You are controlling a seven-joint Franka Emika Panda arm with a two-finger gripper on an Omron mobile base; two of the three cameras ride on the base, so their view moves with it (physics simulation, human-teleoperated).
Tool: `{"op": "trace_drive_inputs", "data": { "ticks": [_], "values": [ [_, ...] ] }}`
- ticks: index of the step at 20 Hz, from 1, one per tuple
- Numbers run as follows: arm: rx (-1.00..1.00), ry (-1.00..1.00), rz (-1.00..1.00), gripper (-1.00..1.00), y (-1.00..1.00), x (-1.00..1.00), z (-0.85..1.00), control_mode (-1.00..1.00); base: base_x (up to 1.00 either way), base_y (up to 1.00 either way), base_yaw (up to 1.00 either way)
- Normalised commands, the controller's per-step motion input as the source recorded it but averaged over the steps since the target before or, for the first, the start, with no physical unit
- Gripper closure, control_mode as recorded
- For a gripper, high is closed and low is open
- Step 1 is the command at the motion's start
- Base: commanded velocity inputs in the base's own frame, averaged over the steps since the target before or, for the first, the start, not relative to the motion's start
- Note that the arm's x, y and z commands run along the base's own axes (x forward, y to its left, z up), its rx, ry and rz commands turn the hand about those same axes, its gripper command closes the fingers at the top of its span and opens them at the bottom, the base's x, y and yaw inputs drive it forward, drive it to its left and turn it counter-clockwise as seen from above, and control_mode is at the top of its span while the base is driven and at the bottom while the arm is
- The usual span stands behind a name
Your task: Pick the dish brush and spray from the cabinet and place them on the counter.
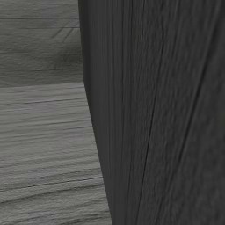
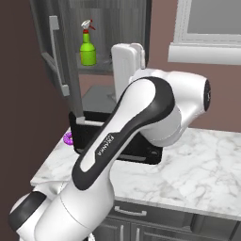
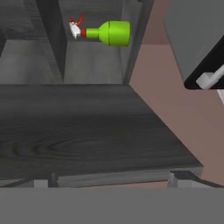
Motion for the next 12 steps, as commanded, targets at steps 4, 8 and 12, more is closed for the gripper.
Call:
{"op": "trace_drive_inputs", "data": {
  "ticks": [4,8,12],
  "values": [
    [0.05,0.0,0.07,-1.0,0.11,0.26,0.0,-1.0,0.0,0.0,0.0],
    [0.03,0.0,0.08,-1.0,0.15,0.23,0.0,-1.0,0.0,0.0,0.0],
    [0.0,-0.01,0.08,-1.0,0.16,0.03,0.0,-1.0,0.0,0.0,0.0]
  ]
}}
